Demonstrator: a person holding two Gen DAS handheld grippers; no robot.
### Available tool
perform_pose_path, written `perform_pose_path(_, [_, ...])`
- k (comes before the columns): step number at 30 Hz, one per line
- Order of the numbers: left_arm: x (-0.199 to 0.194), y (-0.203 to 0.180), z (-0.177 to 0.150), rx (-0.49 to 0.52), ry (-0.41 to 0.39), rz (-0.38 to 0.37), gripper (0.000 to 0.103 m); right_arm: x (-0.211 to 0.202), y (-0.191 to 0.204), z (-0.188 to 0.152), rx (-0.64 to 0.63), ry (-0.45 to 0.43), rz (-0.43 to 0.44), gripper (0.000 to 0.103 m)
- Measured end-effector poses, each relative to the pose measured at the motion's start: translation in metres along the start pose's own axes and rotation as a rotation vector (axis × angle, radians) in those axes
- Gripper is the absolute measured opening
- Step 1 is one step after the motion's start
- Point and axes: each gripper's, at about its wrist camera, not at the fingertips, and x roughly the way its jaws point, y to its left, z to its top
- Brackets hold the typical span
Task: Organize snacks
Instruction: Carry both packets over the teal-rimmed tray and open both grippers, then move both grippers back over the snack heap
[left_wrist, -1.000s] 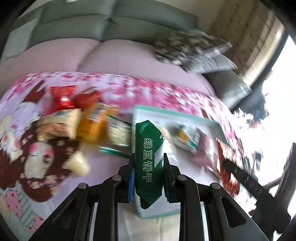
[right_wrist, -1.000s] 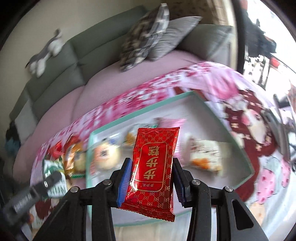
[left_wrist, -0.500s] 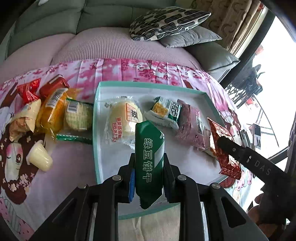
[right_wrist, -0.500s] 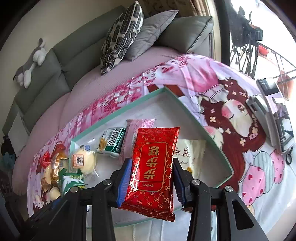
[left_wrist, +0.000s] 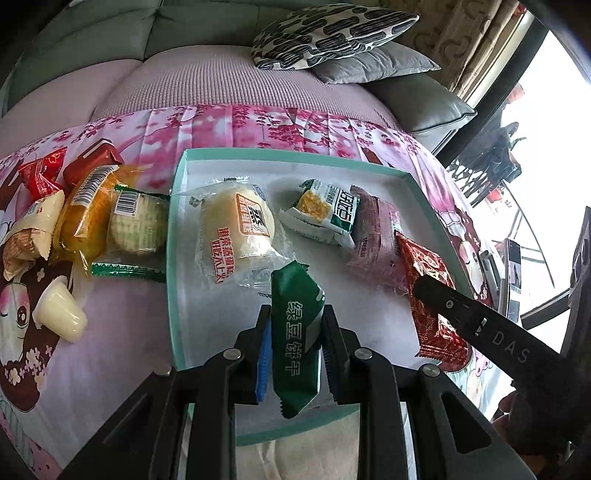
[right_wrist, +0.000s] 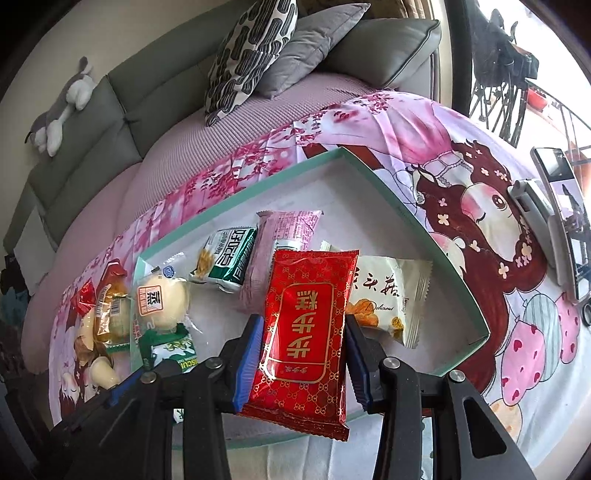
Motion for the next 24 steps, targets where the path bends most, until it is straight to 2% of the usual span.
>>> perform_pose_path(3, [-0.001,0.003,0.001,-0.01,-0.001,0.008,0.028,0.002,0.0,0.0,-0.006,0.01,-0.009,0.047])
perform_pose_path(7, [-0.003,0.011,0.003,-0.038,-0.004,0.023,0.045,0.003,0.001,0.0,-0.017,0.012,-0.02,0.047])
perform_pose_path(11, [-0.006,0.018,0.005,-0.066,-0.015,0.042,0.05,0.004,0.001,0.0,-0.018,0.016,-0.021,0.047])
perform_pose_path(14, [-0.01,0.024,0.007,-0.086,-0.029,0.056,0.058,0.004,0.001,0.0,-0.016,0.016,-0.025,0.048])
perform_pose_path(18, [-0.016,0.033,0.01,-0.116,-0.051,0.076,0.061,0.005,0.001,0.0,-0.016,0.016,-0.031,0.054])
perform_pose_path(21, [-0.022,0.04,0.013,-0.142,-0.071,0.085,0.069,0.005,0.002,0.0,-0.024,0.013,-0.037,0.059])
perform_pose_path(24, [-0.03,0.048,0.015,-0.158,-0.105,0.132,0.074,0.005,0.005,-0.001,-0.042,0.008,-0.04,0.067])
